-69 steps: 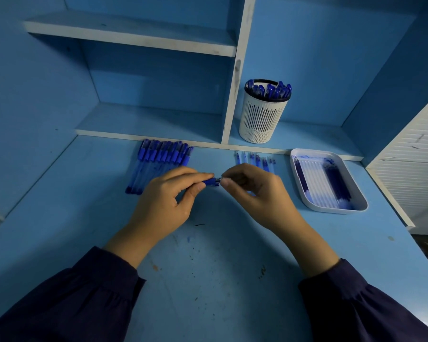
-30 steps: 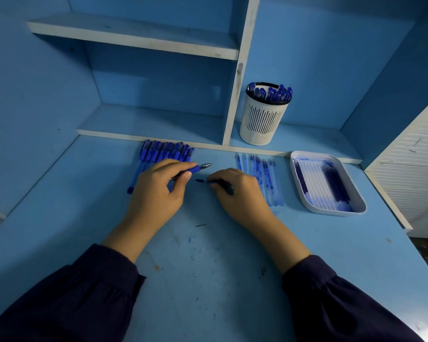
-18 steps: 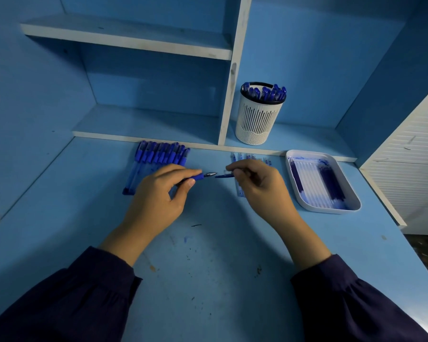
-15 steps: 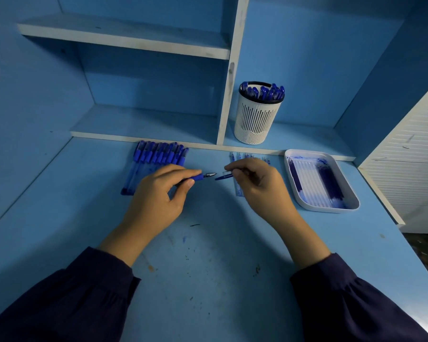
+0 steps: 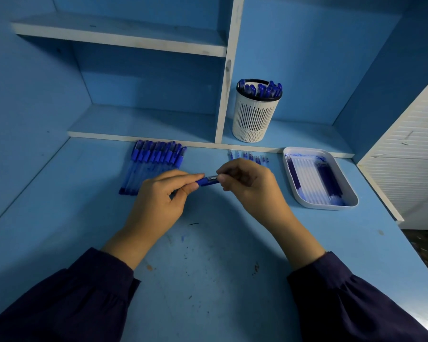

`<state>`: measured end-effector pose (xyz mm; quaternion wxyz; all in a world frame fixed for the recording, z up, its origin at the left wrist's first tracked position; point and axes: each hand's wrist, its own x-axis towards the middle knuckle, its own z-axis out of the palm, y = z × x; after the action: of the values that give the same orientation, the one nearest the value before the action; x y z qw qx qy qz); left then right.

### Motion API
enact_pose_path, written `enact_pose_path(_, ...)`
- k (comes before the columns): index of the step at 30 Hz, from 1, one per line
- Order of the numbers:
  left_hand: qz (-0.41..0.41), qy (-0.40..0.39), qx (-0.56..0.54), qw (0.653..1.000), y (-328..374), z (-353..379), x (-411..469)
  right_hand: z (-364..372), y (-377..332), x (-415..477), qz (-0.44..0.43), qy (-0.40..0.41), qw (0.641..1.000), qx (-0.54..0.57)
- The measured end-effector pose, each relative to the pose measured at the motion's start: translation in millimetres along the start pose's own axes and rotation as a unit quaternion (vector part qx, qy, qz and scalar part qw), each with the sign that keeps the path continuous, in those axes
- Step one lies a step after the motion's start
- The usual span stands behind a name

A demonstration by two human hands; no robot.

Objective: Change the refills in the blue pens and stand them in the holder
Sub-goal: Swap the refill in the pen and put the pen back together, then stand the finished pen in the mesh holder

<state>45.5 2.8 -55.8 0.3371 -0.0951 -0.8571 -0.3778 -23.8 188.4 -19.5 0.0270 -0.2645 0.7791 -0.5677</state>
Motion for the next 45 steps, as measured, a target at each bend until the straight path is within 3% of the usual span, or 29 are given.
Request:
enact_pose_path(15,0.016,0.008,0.031,0.999,-3,2,-3,3,9,-2,0.039,-0.004,0.997,0.072)
enact_pose_path(23,0.022,-0.003,0.041,0.999,-2,3,-3,5,12,-4,0.041,0.003,0.998,0.056)
enact_pose_path(29,0.026,0.026,0.011,0.999,2,2,6,12,-4,-8,0.048,0.053,0.989,0.127)
enact_pose_path(37,0.033,0.005,0.0,0.999,15,15,8,0,-13,-25,-0.022,0.13,0.989,0.069)
enact_pose_path(45,-0.034,-0.048,0.095,0.994,13,37,21,-44,-32,-30,-0.116,0.287,0.951,0.023)
